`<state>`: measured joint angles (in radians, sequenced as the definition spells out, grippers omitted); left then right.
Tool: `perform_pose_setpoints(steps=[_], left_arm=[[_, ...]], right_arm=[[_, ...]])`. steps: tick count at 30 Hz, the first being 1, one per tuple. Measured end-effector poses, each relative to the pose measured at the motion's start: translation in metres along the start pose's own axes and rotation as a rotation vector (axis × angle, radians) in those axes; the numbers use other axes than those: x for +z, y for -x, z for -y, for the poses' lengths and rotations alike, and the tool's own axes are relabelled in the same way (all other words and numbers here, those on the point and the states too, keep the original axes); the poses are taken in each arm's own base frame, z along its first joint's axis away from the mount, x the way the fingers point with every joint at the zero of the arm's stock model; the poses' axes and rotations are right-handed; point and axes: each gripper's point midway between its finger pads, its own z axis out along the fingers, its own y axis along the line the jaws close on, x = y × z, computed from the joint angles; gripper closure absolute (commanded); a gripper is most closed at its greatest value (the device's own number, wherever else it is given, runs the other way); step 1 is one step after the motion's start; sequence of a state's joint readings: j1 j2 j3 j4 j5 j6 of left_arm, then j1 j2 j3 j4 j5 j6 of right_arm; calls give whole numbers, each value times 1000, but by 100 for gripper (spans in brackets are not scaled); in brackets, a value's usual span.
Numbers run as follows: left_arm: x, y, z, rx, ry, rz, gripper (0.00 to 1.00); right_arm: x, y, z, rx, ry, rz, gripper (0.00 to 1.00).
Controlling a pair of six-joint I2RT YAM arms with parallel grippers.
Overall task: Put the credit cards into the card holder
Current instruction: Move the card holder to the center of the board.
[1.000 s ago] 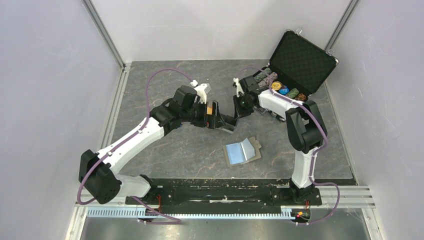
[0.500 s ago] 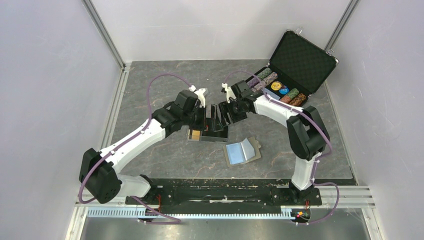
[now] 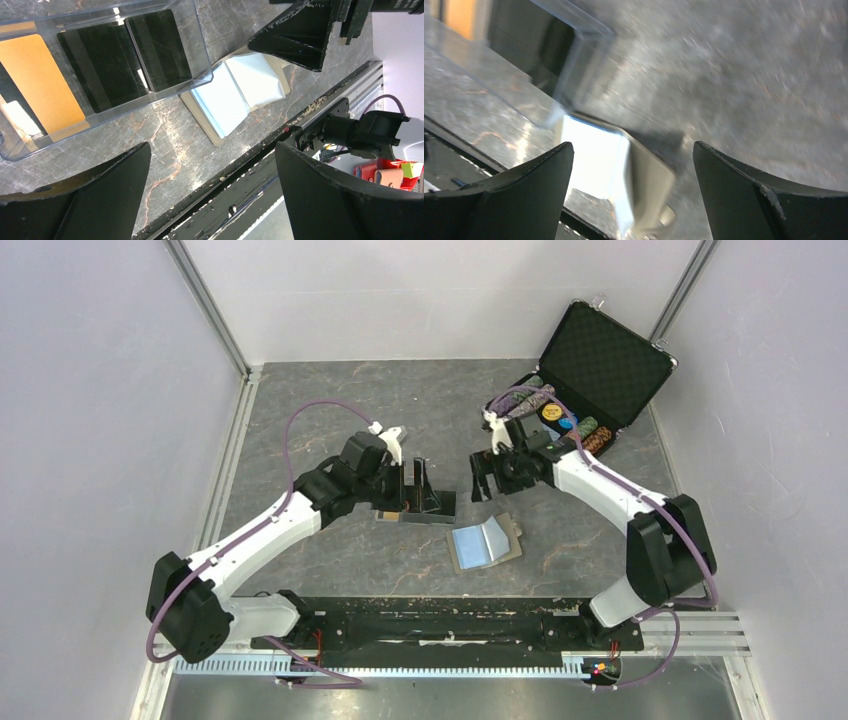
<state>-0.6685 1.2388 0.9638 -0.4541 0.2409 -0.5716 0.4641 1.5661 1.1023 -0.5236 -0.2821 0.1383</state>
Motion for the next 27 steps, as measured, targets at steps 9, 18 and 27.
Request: perform_pose_setpoints(steps=[9, 18, 27], left_arm=[[0, -3, 2, 0, -33, -3, 0], [9, -11, 4, -7, -64, -56, 0], [11, -8, -1, -10, -59, -68, 0]], right_arm=[[-18, -72, 35, 67, -114, -113, 11], [-15, -113, 27, 123, -68, -168, 60], [-16, -129, 7, 166, -11, -171, 81]])
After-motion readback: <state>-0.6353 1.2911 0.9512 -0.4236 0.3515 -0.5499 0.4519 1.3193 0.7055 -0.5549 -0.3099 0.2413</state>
